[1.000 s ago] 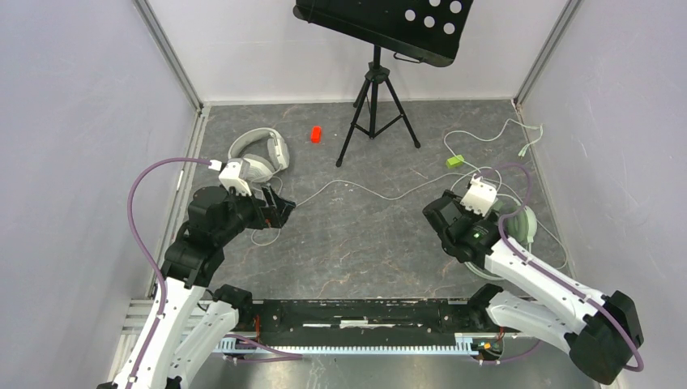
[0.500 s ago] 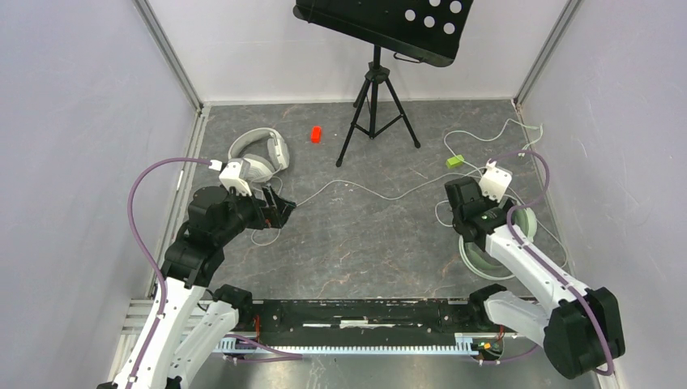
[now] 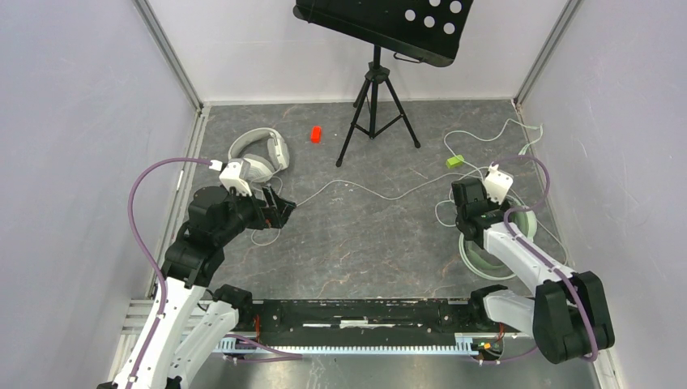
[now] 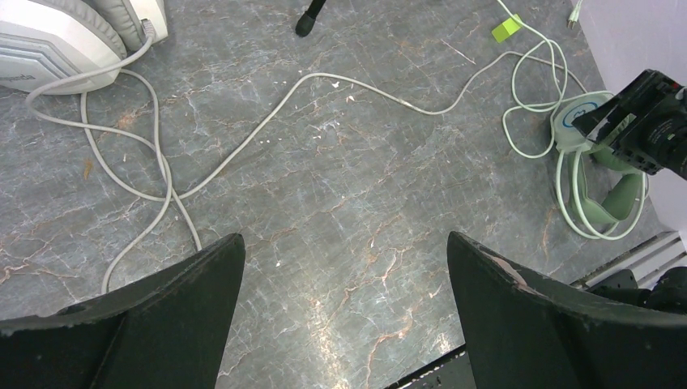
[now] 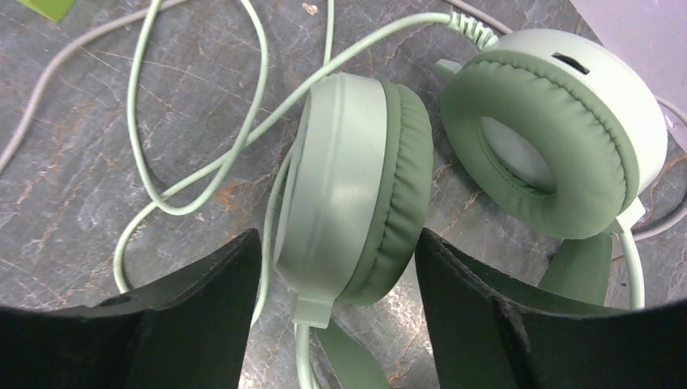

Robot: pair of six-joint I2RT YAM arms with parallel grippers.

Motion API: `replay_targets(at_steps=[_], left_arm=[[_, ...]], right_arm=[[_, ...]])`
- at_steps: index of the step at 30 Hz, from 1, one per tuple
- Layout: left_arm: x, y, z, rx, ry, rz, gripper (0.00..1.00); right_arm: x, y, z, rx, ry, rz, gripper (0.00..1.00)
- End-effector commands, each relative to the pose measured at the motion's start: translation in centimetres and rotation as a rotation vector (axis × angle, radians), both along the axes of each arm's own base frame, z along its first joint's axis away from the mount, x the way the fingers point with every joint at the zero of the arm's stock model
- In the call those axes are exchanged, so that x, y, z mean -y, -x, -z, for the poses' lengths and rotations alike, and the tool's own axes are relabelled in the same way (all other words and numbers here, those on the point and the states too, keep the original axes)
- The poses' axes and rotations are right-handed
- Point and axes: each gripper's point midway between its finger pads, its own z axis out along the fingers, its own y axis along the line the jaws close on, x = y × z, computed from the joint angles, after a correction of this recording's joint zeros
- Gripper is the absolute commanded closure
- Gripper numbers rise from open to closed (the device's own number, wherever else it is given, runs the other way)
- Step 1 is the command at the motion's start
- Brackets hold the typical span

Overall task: Wrap the headphones
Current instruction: Pick up the headphones from the center of the board.

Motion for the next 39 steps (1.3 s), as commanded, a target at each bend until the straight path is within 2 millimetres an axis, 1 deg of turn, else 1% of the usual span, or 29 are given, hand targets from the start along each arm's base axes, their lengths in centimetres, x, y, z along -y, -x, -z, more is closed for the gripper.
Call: replay_targets(at_steps=[1,2,3,6,8,10,13,17,20,22,25,26,27,30,33,35,37,38,39], left_arm=[[0.2,-0.2,-0.3,0.003,0.024,-0.005,0.00],[0.2,-0.2,-0.3,0.004,0.024,-0.005,0.00],[0.2,-0.2,-0.2,0.002,0.024,-0.005,0.00],[0.1,-0.2,-0.2,0.003,0.022,-0.008,0.00],[0.1,-0.3,-0.3,0.003,0.022,-0.009,0.00],[0.2,-0.2,-0.4,0.004,0.029,-0.003,0.00],[0.2,-0.2,-0.3,0.000,0.028,-0.004,0.00],[0.2,-0.2,-0.3,0.000,0.029,-0.005,0.00],[0.3,-0.2,-0.3,-0.001,0.030,-0.002,0.00],[0.3,-0.2,-0.3,-0.002,0.032,0.000,0.00],[0.4,-0.2,-0.1,-0.010,0.031,0.003,0.00],[0.5,-0.2,0.0,-0.013,0.031,0.006,0.00],[0.5,-0.2,-0.1,-0.012,0.032,0.006,0.00],[0.5,-0.3,0.0,-0.017,0.032,0.007,0.00],[0.6,-0.3,0.1,-0.022,0.032,0.010,0.00],[0.7,-0.3,0.3,-0.030,0.032,0.014,0.00],[0.8,-0.3,0.4,-0.033,0.035,0.023,0.00],[0.9,-0.3,0.4,-0.032,0.036,0.026,0.00],[0.9,-0.3,0.5,-0.033,0.037,0.028,0.00]], right_arm=[[0.6,-0.4,0.0,0.021,0.025,0.017,0.32],[0.8,-0.3,-0.2,0.021,0.034,0.026,0.37],[1.0,-0.2,-0.4,0.020,0.046,0.028,0.45],[1.3,-0.3,-1.8,0.035,0.073,0.012,0.61],[1.0,-0.6,-3.0,0.053,0.074,-0.023,0.70],[0.5,-1.0,-4.5,0.075,0.068,-0.070,0.76],[0.1,-1.3,-6.7,0.117,0.053,-0.106,0.79],[-0.5,-1.3,-8.9,0.174,0.027,-0.144,0.79],[-1.8,-1.6,-10.6,0.248,-0.025,-0.213,0.78],[-3.5,-2.0,-11.8,0.314,-0.078,-0.311,0.79],[-7.6,-2.3,-13.7,0.376,-0.137,-0.574,0.77],[-8.7,-2.2,-14.2,0.397,-0.158,-0.643,0.76],[-9.5,-2.1,-14.4,0.408,-0.171,-0.680,0.76],[-11.7,-1.8,-14.2,0.380,-0.202,-0.795,0.77],[-13.6,-1.3,-13.3,0.323,-0.213,-0.853,0.78],[-16.0,-0.6,-13.1,0.306,-0.223,-0.948,0.79],[-18.9,0.4,-13.3,0.295,-0.220,-1.092,0.77],[-20.8,1.3,-13.2,0.278,-0.228,-1.189,0.76],[-21.9,2.0,-13.1,0.262,-0.213,-1.260,0.76]])
